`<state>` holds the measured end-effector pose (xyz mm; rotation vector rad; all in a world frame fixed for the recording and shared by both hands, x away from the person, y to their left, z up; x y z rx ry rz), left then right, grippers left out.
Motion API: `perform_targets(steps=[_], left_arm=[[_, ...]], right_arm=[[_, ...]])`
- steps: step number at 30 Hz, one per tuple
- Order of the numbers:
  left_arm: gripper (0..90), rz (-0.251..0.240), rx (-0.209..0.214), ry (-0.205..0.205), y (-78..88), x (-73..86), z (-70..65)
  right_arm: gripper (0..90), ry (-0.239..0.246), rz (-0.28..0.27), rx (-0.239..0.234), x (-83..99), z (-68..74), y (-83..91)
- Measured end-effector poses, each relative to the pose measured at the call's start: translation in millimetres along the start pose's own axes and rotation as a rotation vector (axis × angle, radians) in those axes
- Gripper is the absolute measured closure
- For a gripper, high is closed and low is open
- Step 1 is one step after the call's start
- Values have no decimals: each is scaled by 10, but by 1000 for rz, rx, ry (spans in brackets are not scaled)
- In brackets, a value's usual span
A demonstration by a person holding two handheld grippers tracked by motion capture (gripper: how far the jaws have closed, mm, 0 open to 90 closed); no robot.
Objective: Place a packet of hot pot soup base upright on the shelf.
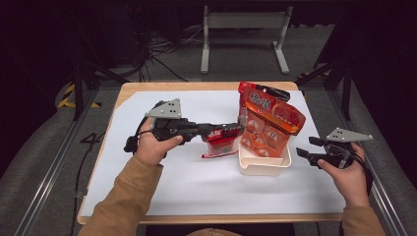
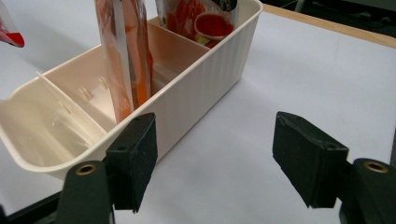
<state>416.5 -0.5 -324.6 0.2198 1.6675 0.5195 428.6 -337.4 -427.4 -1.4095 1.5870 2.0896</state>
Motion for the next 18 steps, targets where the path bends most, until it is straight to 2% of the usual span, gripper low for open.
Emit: perform_targets(steps=[18], left_arm=[[898,-4,47,-15,-279,-175,-31]], right_arm=[[312,-9,-7,-8,10,-23,14]])
Point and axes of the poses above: each handheld gripper's, and its own axes: y roughly backward along the jaws, x roughly out of its underside, z roughly to its left, the point moved 10 cm from there along -y, roughly forward along the jaws, and after that the axes turned 8 degrees about z, right-handed, at the moved point
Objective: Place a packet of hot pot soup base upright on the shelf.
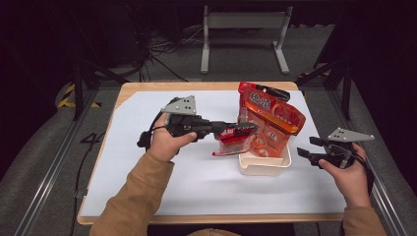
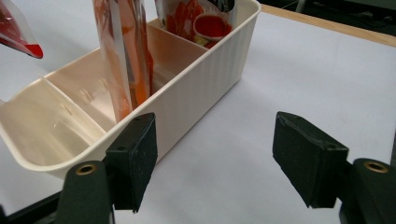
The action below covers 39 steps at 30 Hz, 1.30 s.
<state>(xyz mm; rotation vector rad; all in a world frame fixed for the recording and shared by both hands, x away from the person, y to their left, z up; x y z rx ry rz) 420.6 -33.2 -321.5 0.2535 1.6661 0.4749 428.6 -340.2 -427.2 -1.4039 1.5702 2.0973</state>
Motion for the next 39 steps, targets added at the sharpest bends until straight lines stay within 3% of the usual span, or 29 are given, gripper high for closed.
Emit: perform_targets(steps=[15,24,31,39], left_arm=[[898,-17,41,-13,-280,-128,-39],[898,-34,37,-61,-450,-201,-101],[898,-55,57,-64,-577,-266,-148],[898,-57,51,-81,-689,-296,-173]], right_arm=[[327,-7,-11,-10,-12,-2,28],[327,-11,-14,-11,-10,-12,45],[325,-12,-17,-14,-13,-7,47],[325,-15,-22,-13,-11,-19,60]])
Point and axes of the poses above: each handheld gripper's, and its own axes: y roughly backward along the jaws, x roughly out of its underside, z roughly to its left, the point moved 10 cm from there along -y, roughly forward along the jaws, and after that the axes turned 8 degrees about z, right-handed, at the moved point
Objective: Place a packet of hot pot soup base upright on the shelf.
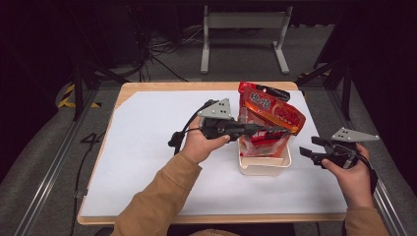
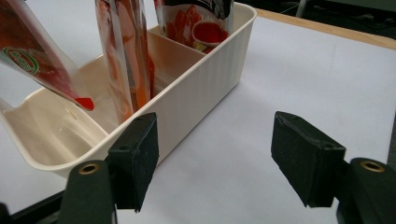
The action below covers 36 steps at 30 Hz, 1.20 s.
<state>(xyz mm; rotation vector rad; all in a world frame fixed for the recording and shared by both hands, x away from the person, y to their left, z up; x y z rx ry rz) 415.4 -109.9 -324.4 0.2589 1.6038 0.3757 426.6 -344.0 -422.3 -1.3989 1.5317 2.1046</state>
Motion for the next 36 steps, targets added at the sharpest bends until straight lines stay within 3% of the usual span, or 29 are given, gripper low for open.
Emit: perform_targets(steps=[14,22,36], left_arm=[[897,-7,28,-11,-194,0,-11],[897,1,53,-29,-213,26,-66],[896,14,64,0,-293,164,-25]], right_arm=[[323,-8,-4,-3,11,-17,-8],[322,-12,-4,-5,20,-27,-10],[321,-14,-1,-9,25,-21,-23]])
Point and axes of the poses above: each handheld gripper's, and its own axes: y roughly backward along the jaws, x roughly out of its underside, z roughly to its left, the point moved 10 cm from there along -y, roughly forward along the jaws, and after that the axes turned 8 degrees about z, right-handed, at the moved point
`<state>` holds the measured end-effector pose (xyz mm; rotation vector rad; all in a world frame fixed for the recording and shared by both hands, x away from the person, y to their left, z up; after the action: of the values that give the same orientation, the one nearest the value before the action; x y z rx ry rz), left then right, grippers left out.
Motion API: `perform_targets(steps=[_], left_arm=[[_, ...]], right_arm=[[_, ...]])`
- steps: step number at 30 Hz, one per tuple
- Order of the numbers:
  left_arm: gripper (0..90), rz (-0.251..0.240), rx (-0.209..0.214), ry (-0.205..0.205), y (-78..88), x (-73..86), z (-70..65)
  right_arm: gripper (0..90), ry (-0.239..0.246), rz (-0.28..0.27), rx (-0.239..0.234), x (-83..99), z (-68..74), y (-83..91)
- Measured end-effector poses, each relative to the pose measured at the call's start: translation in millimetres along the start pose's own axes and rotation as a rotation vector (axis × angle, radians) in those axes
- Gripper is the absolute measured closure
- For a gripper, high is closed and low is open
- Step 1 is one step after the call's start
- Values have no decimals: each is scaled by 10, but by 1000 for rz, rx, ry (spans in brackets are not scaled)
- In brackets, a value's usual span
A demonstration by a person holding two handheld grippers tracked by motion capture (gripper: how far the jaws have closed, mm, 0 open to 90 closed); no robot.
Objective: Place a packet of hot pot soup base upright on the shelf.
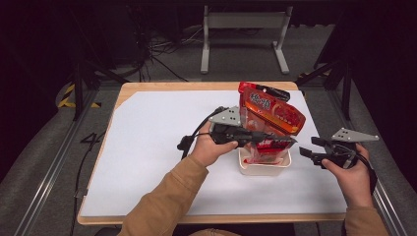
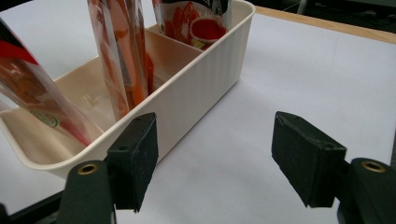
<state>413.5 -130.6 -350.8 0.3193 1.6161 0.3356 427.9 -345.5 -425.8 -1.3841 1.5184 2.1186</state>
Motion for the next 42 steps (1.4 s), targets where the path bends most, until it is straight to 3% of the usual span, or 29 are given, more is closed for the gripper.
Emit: perform_targets(steps=[17,31,34,41,42], left_arm=[[893,36,-19,20,-162,175,83],[881,56,-31,39,-159,317,160],[854,78,-61,52,-136,359,202],[772,59,-59,72,-104,359,211],[700,57,-59,72,-103,355,208]], right_arm=[[320,-2,3,-7,4,2,4],[322,-4,11,-11,13,14,-10],[321,-3,13,-12,15,13,-14],[318,-5,15,-17,12,17,-30],[316,-6,15,-19,8,19,-36]])
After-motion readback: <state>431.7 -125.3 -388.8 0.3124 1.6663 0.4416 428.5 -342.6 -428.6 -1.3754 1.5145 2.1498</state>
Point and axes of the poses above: each handheld gripper's, and its own axes: y roughly backward along the jaws, x roughly out of its underside, z roughly to its left, the point moved 10 cm from there along -y, roughly forward along the jaws, and after that the axes turned 8 degrees about z, right-handed, at the moved point
